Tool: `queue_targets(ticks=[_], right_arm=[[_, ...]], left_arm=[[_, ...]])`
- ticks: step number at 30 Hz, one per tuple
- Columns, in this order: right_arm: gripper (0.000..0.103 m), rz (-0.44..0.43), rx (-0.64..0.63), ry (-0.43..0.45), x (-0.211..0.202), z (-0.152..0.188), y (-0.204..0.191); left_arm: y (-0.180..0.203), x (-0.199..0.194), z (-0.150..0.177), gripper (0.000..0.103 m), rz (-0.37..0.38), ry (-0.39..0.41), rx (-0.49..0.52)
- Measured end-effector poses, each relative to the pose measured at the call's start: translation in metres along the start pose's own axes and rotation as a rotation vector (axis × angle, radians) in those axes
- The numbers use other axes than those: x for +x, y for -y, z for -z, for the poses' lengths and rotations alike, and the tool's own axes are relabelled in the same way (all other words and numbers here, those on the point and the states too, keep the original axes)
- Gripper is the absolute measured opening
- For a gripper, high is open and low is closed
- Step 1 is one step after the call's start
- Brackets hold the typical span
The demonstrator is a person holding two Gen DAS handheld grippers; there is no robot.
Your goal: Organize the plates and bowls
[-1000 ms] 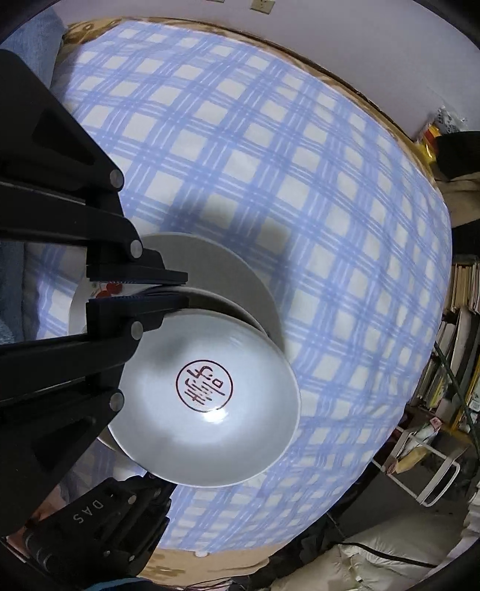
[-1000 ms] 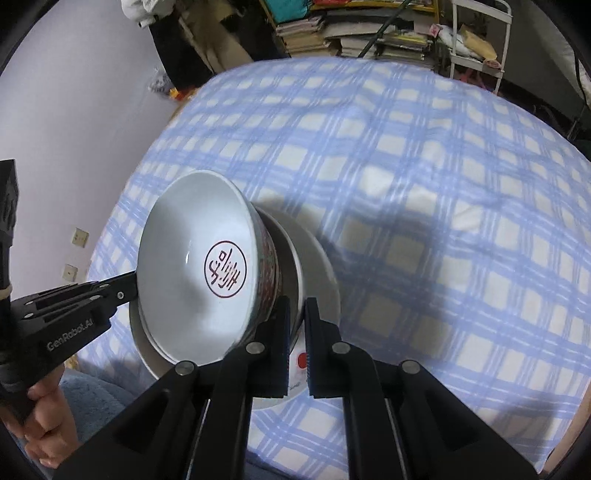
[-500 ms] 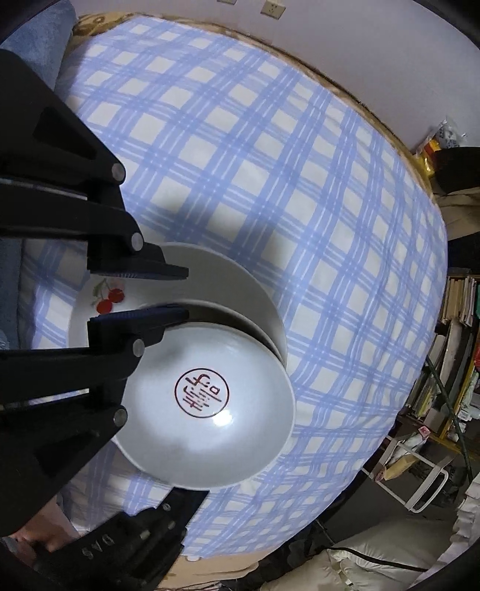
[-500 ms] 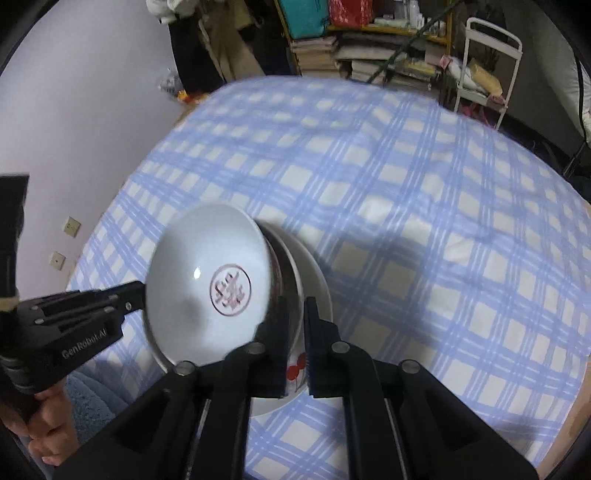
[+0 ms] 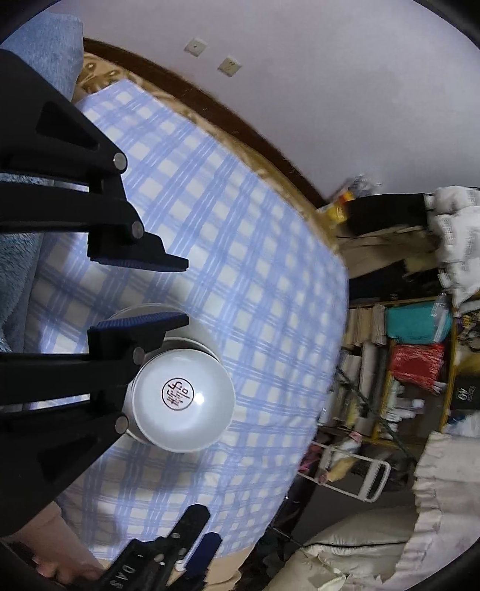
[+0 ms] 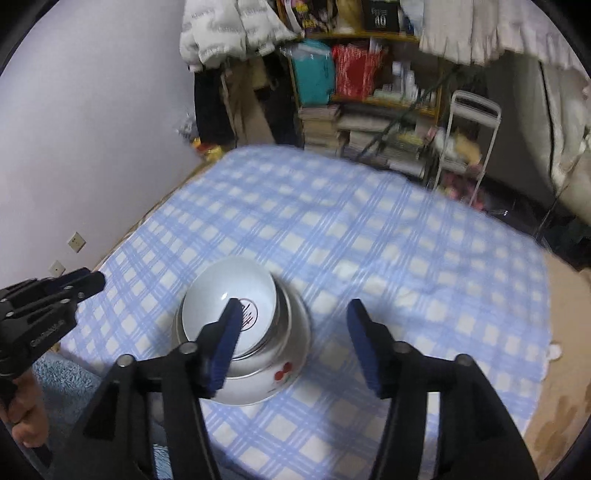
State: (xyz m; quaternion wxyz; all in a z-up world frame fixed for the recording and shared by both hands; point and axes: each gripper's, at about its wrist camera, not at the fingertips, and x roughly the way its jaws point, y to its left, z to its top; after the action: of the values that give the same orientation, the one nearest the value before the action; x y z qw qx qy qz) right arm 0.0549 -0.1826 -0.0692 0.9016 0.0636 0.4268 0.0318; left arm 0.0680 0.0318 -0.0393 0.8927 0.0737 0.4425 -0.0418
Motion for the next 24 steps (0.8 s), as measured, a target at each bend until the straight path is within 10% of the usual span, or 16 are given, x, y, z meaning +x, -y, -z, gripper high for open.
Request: queue_targets(ticks=[8, 12, 17, 24], right_arm=[[0.072, -0.028, 0.039, 0.165, -0.051, 0.009, 0.005], [0.08, -0.024, 0.011, 0.234, -0.069, 0.02, 0.004], [0.103, -0.051, 0.008, 0.319, -0.079, 0.027, 0.005], [0.103, -0.029, -0.007, 0.327, -0.074, 0.03, 0.004]], left_arm=[[0.003, -0.033, 0.024, 0.043, -0.006, 0.097, 0.033], [0.006, -0.041, 0.035, 0.077, -0.006, 0.16, 0.034], [0.013, -0.054, 0.045, 0.084, -0.027, 0.247, 0.046], [0.018, -0.057, 0.048, 0.09, -0.056, 0.284, 0.054]])
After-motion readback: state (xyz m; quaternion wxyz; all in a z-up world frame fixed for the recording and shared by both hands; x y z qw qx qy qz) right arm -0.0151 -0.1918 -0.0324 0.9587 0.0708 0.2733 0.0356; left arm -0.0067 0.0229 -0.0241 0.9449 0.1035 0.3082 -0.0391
